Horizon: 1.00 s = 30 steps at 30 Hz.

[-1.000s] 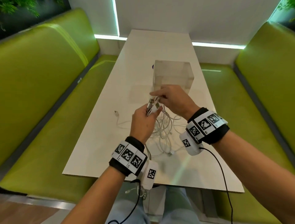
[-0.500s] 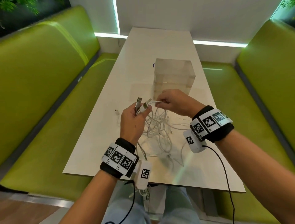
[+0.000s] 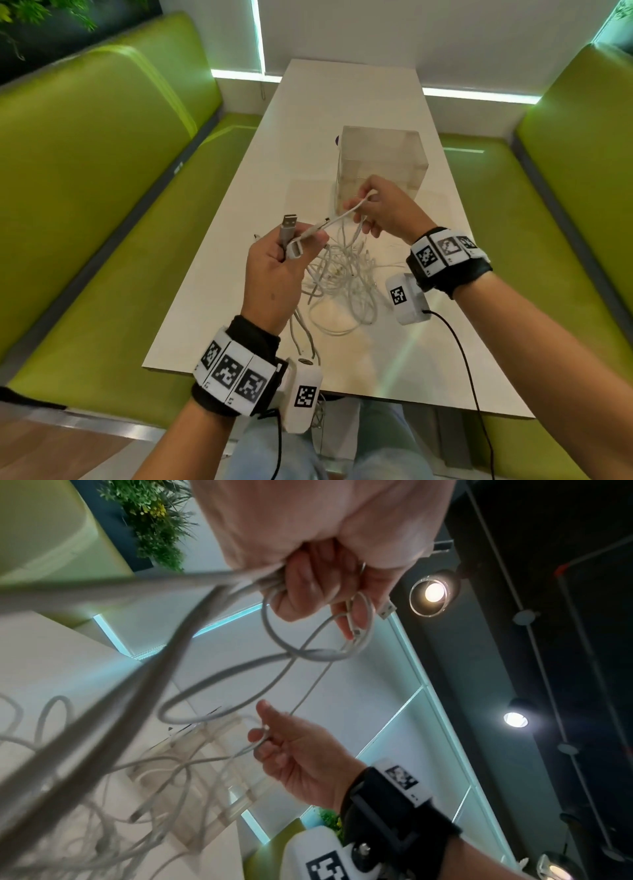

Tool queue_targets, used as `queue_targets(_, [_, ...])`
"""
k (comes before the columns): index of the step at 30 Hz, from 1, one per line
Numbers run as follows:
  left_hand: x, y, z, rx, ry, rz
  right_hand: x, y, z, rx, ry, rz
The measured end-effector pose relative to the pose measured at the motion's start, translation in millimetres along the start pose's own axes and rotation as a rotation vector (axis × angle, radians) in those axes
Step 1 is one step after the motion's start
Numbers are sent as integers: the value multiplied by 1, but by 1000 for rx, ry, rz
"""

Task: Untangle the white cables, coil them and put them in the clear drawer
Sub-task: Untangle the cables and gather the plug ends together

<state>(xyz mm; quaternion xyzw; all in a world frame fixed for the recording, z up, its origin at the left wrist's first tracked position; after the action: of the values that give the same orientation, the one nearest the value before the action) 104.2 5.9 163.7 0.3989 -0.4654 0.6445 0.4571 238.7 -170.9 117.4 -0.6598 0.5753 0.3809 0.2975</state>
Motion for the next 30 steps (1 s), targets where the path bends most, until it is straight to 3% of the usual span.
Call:
queue_targets(4, [20, 4, -7, 13, 11, 74, 22, 0, -9, -46, -105, 119])
queue_targets(9, [30, 10, -2, -35, 77, 124, 19, 2, -5, -13, -140, 119])
queue_targets(14, [48, 17, -3, -72, 139, 217, 18, 0, 3, -72, -104, 130])
queue_targets(23, [35, -6, -43, 161, 158, 131, 37, 18, 14, -382, -157, 96])
queue_targets(27, [29, -12, -48, 183, 151, 107, 39, 20, 5, -287, -155, 77])
queue_targets(30, [27, -12, -46, 162, 149, 109, 40, 17, 0, -213, 30, 48])
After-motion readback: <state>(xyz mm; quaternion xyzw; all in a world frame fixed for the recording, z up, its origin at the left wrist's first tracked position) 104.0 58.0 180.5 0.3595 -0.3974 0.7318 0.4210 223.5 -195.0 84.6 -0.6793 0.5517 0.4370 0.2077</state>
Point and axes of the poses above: each hand's wrist, its own y-axis away from the middle knuckle, its own z-axis out of the palm, x = y × z, the point moved 10 cm from there along -y, towards the middle knuckle, and after that the axes turned 8 degrees about y, right-handed, at the moved point
